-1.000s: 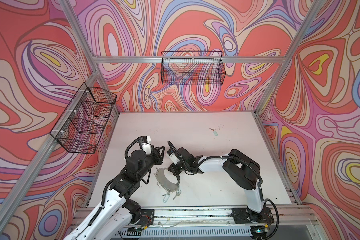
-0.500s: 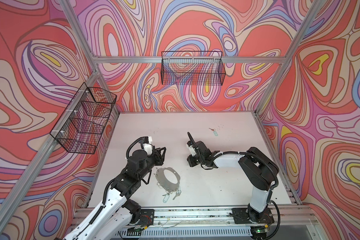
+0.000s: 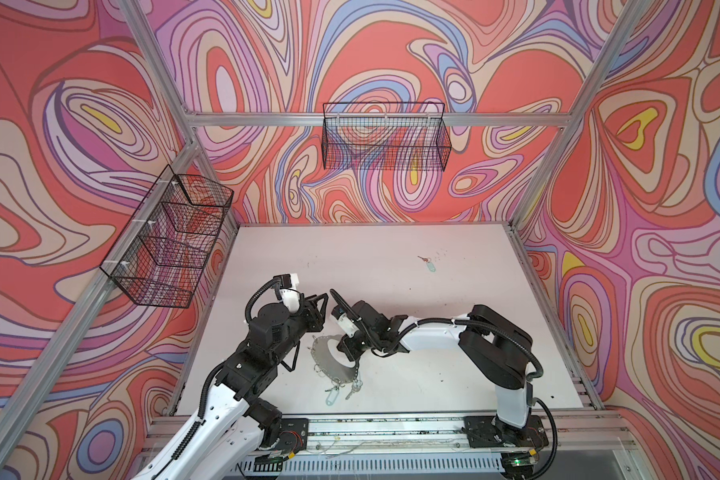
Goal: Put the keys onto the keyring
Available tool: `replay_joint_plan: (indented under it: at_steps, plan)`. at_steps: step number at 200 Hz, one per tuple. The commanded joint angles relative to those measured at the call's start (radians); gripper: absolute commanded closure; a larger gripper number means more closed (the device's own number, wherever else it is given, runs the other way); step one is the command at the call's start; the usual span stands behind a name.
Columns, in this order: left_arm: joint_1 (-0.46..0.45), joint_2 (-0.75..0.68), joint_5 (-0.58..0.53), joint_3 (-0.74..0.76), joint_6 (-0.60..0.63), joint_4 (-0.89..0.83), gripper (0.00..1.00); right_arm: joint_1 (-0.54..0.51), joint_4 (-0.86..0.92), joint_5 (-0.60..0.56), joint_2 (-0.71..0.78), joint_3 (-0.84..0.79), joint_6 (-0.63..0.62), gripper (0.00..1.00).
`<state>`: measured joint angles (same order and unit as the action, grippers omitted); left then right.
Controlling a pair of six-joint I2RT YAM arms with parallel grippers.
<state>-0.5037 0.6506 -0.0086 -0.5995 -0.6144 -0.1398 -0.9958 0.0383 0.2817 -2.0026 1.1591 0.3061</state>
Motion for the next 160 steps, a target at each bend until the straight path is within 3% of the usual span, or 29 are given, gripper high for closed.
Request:
replay_joint_plan:
  at_steps: [1,36,114,140,160]
  plan:
    - [0.005,-0.005,-0.008,-0.006,-0.008,-0.028,0.63,0.005,0.037,-0.035,-0.052,0.011,0.016,1.0]
    - [0.005,0.0,0.003,-0.01,-0.006,-0.026,0.63,0.032,0.068,-0.183,-0.005,-0.042,0.032,1.0]
    - [0.005,0.047,0.059,0.0,-0.024,0.025,0.62,0.239,0.109,-0.284,0.184,-0.277,0.036,1.0]
    - [0.004,0.056,0.079,0.005,-0.025,0.042,0.62,0.304,0.125,-0.261,0.236,-0.321,-0.02,1.0]
    - [0.005,0.065,0.094,0.015,-0.019,0.061,0.62,0.302,0.14,-0.194,0.324,-0.3,-0.075,0.89]
